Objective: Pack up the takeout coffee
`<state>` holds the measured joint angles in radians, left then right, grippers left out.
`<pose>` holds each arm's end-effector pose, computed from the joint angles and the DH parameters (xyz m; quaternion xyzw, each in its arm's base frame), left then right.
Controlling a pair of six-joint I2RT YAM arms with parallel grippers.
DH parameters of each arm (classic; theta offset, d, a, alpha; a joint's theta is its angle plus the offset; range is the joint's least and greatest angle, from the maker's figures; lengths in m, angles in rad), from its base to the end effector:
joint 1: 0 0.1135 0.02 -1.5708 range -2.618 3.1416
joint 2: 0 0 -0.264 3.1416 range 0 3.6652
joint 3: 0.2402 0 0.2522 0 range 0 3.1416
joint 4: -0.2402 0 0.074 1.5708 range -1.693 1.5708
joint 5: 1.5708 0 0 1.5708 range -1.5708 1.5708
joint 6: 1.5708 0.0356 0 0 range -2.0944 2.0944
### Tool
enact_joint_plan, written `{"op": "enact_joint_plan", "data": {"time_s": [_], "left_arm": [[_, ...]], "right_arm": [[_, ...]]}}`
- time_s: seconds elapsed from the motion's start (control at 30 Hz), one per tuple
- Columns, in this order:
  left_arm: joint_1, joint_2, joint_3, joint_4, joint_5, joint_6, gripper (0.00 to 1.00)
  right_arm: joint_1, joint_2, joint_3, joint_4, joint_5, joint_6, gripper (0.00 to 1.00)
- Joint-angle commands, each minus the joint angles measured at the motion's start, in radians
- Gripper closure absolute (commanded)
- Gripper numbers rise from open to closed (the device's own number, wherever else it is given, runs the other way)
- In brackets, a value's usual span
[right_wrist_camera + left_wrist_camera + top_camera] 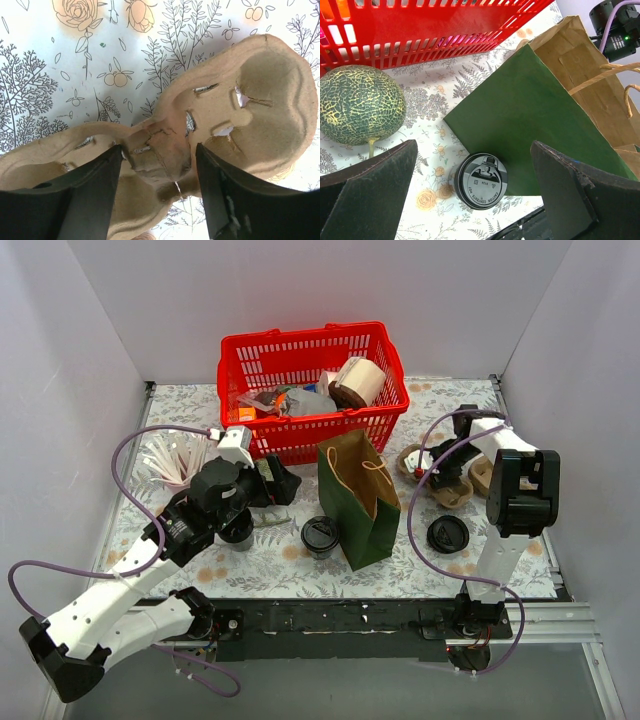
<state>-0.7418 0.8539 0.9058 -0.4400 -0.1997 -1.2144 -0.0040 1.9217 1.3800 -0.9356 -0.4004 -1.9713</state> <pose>0.1440 -0.1224 0.3439 -0.2474 0.7901 -0.4139 0.3785 0.3616 0.0124 0.1802 -0.8202 0.5346 0.0712 0.1910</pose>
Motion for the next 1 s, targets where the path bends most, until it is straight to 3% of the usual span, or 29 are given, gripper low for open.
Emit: {"op": "enact_joint_plan", "data": {"time_s": [0.0, 0.17, 0.2, 0.5, 0.8, 0.97], "left_arm": [[-0.002, -0.003, 0.016, 0.037, 0.005, 0.033, 0.02], [-0.002, -0.003, 0.005, 0.061, 0.009, 0.041, 0.02], [-0.002, -0.001, 0.001, 0.066, 0.013, 0.042, 0.02], [-0.002, 0.007, -0.007, 0.08, 0.016, 0.03, 0.02], [-0.002, -0.021, -0.035, 0.096, 0.025, 0.0, 0.02], [-0.002, -0.018, -0.031, 0.101, 0.025, -0.033, 0.02]], "right_arm": [[0.002, -0.018, 0.001, 0.011, 0.011, -0.009, 0.37], [0.002, -0.024, 0.013, 0.012, 0.012, 0.014, 0.44], [0.002, -0.03, 0.014, 0.009, 0.012, 0.022, 0.5], [0.002, -0.09, 0.04, -0.009, -0.023, 0.066, 0.52], [0.002, -0.288, 0.004, 0.038, -0.156, 0.241, 0.57], [0.002, -0.407, 0.008, 0.173, -0.247, 0.4, 0.57]]}}
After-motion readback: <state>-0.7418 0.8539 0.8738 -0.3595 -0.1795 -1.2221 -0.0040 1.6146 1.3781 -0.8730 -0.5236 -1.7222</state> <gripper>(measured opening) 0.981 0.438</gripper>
